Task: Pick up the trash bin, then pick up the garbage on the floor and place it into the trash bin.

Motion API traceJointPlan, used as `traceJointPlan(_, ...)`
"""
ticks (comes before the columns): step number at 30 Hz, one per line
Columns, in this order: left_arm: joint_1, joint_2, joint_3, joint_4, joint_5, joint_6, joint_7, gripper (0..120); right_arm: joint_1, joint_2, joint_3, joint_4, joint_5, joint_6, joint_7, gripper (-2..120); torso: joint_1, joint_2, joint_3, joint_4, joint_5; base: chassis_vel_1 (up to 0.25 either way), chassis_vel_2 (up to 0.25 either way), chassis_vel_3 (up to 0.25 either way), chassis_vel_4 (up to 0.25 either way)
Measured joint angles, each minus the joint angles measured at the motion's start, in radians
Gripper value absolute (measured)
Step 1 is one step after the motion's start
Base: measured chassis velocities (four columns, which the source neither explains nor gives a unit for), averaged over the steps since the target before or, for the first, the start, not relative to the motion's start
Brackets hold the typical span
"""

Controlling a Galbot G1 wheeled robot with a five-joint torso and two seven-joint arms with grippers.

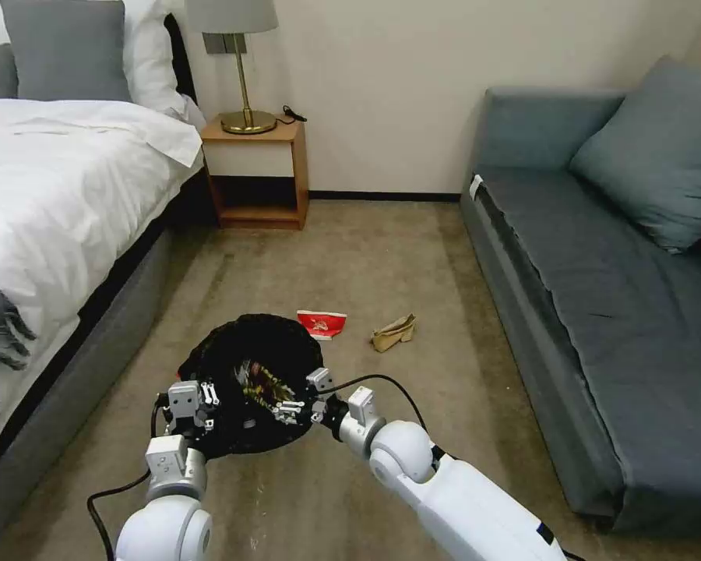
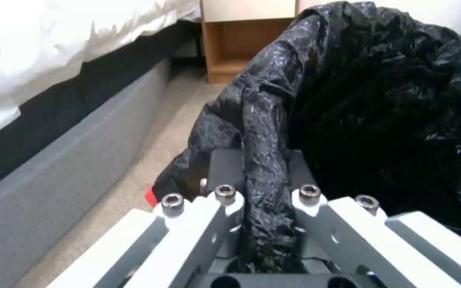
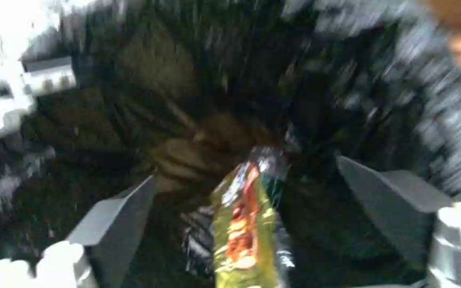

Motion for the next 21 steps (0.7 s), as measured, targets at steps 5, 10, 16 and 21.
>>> traceJointPlan(5,0.002,0.006,-0.006,0.004,0.002,-0.006,-0.001,4,-0.026,-0.008,0.066,0.07,0.05,0.007,0.02,100,0.0,0.0,0.0,0.0001,0.0,0.0,0.0,0.0,0.0)
traceJointPlan(10,0.004,0.015,-0.017,0.001,0.003,-0.009,-0.002,4,-0.056,-0.022,0.146,0.1,0.067,0.02,0.05,100,0.0,0.0,0.0,0.0,0.0,0.0,0.0,0.0,0.0)
traceJointPlan(16,0.009,0.025,-0.037,0.0,0.004,-0.024,-0.005,4,-0.103,-0.04,0.259,0.074,0.056,0.038,0.087,100,0.0,0.0,0.0,0.0,0.0001,0.0,0.0,0.0,0.0)
traceJointPlan(21,0.014,0.025,-0.039,0.003,0.005,-0.032,-0.007,4,-0.125,-0.049,0.313,0.02,0.021,0.031,0.089,100,0.0,0.0,0.0,0.0,0.0002,0.0,0.0,0.0,0.0)
